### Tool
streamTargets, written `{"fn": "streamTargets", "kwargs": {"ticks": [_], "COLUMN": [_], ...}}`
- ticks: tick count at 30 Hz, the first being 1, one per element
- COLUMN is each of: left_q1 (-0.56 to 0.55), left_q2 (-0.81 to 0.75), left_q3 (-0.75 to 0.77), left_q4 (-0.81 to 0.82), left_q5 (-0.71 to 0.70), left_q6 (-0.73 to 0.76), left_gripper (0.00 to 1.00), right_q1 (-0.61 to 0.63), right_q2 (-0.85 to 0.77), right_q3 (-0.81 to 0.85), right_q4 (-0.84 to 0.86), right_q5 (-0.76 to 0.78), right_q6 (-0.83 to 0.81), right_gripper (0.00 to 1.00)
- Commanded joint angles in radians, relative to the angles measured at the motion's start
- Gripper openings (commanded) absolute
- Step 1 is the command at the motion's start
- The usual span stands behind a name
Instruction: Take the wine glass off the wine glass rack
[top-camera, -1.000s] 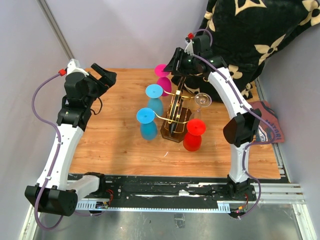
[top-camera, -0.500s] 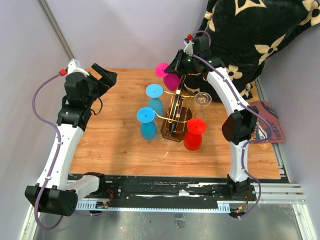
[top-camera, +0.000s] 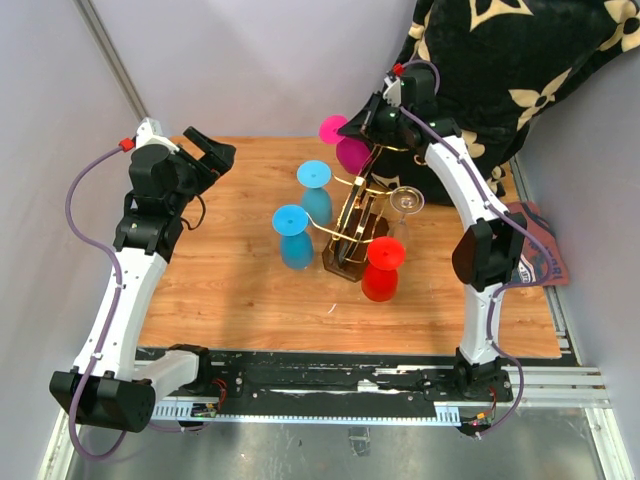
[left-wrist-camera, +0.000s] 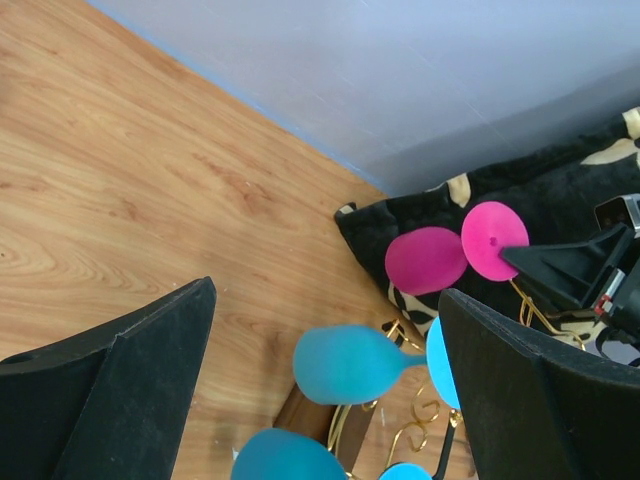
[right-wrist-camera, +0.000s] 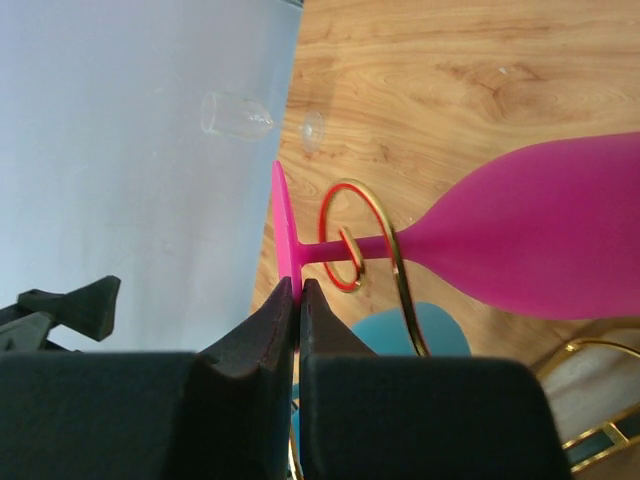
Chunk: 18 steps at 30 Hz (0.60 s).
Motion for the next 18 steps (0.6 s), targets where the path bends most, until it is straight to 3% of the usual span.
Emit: {"fn": "streamTargets", "kwargs": {"ticks": [1,18], "left_q1": [-0.005,-0.005], "left_q2": [-0.006,-0.008], "left_q3": [0.006,-0.002], "left_q4": [0.004,-0.001], "left_q5": [0.013,0.01], "left_q6": [0.0,0.008], "left_gripper": [1.0,1.0], "right_q1": [-0.024,-0.074], "right_q2": [0.001,-0.049], "right_q3": [0.005,-0.066], "right_q4": [0.153,0.19], "right_q5": [-0.008,0.001], "right_q6": [0.094,0.116], "right_gripper": [0.01,0.01]}}
